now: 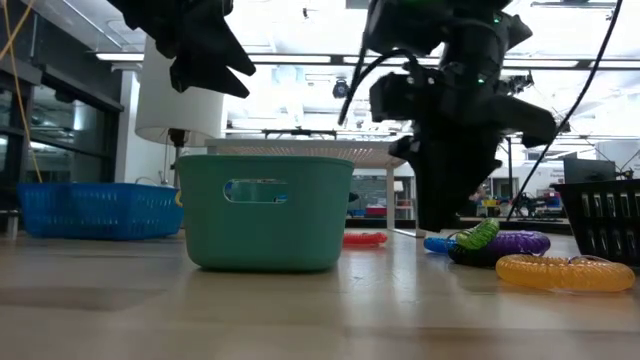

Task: Pick & Place Office Desk Supplies
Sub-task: Put the blue spiral keychain band into the black bin

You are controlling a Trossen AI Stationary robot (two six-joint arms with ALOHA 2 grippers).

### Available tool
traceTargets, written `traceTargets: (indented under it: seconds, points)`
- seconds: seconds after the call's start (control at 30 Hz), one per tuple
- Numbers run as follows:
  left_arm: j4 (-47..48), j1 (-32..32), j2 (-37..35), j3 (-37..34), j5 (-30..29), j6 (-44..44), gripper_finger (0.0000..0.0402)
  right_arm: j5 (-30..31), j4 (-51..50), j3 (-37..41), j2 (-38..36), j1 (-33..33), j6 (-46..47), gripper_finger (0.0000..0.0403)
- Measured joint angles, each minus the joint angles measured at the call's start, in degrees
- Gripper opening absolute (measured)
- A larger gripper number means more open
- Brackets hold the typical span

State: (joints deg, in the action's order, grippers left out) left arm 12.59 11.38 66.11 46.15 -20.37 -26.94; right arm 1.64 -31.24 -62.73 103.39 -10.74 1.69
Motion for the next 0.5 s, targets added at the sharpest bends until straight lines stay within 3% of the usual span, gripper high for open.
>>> traceTargets:
  seconds: [0.5]
  points:
    - [0.0,0.0,0.0,0.0,0.0,0.0,0.023,1.7,-1.2,0.0,0.0,0.0,1.8,0.0066]
